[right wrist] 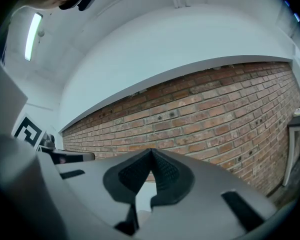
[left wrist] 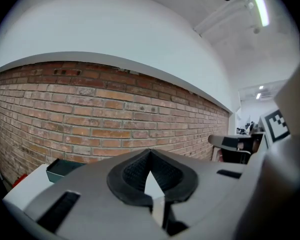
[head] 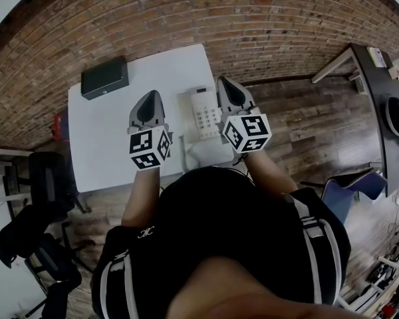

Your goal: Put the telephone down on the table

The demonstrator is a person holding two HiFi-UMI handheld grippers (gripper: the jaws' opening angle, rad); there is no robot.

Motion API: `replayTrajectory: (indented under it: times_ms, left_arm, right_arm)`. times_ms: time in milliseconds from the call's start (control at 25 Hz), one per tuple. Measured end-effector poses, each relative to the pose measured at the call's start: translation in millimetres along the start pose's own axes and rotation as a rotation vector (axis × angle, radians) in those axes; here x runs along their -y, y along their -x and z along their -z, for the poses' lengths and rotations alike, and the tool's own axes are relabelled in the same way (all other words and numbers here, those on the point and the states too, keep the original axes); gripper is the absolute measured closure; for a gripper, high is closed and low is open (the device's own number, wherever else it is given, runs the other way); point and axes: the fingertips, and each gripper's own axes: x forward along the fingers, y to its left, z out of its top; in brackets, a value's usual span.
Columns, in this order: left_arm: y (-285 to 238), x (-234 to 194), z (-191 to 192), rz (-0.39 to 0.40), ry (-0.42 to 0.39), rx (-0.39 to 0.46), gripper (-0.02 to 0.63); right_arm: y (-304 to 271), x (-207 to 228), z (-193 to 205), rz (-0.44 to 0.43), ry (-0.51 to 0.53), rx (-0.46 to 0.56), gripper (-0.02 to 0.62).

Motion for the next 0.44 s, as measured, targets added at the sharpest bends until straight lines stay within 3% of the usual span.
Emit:
replayTrajectory:
  times_ms: [440]
  left_arm:
    - [-2.3,5.0,3.5,0.028,0.056,-0.017,0.606]
  right_arm:
    - [0.1,6.4,12.0,0.019,0.011,-0.054,0.597]
